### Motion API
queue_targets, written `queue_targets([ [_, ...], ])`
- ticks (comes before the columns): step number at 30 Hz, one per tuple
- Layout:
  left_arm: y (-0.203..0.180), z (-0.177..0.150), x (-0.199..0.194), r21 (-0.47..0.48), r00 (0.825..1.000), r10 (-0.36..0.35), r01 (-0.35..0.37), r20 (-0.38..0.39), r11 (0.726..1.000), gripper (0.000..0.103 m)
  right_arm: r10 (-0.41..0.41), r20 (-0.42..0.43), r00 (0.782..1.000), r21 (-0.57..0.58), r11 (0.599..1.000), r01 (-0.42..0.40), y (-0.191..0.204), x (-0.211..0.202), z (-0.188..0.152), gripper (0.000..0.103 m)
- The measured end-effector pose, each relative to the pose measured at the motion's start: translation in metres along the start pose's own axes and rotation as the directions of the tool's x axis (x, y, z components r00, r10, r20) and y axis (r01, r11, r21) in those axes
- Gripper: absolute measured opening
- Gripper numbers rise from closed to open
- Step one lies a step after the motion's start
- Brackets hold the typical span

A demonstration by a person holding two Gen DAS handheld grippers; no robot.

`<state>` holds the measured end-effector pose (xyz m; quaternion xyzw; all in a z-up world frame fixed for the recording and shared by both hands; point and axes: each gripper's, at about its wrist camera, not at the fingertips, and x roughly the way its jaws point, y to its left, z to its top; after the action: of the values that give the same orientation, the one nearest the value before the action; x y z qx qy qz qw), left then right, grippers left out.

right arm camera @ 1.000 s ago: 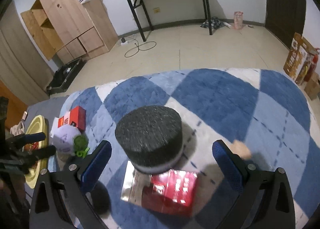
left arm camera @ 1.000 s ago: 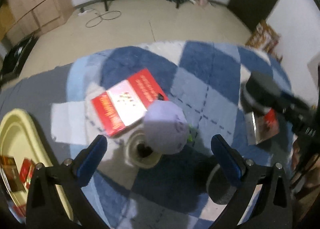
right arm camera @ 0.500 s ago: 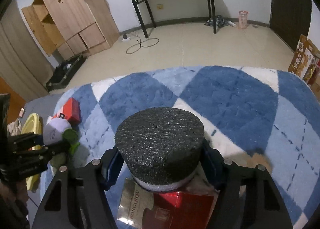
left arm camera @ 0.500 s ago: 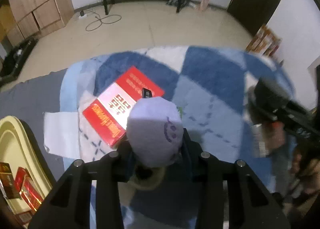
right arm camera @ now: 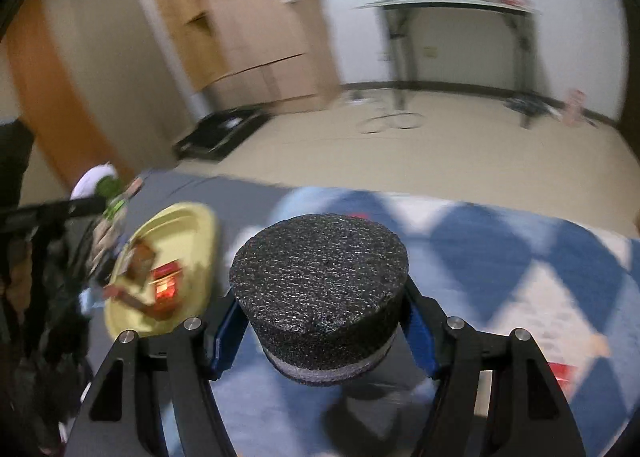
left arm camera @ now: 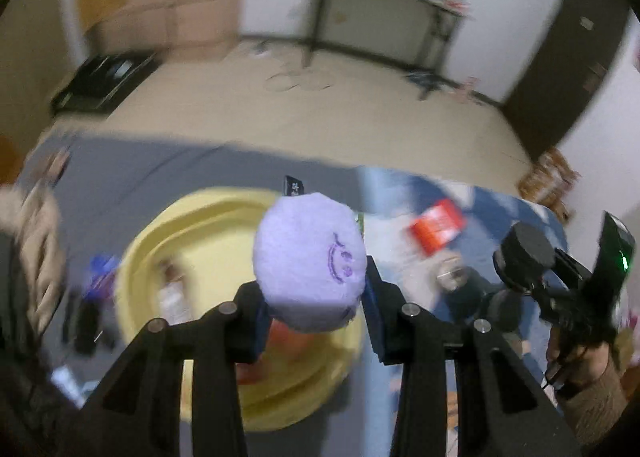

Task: Organize rigid objects
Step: 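Carry the sponge and plush ball to the yellow tray and release both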

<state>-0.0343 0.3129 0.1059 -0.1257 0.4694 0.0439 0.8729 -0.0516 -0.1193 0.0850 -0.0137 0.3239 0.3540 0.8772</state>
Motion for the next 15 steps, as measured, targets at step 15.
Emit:
queue_targets([
  [15,0.142,-0.043,0.063,-0.284,0.995,-0.099,0.089,-0.020,0.955,0.041,0.078,-0.156,0.985,-0.310,0.943,-0.124,0.188,0.161,-0.014,0.068],
])
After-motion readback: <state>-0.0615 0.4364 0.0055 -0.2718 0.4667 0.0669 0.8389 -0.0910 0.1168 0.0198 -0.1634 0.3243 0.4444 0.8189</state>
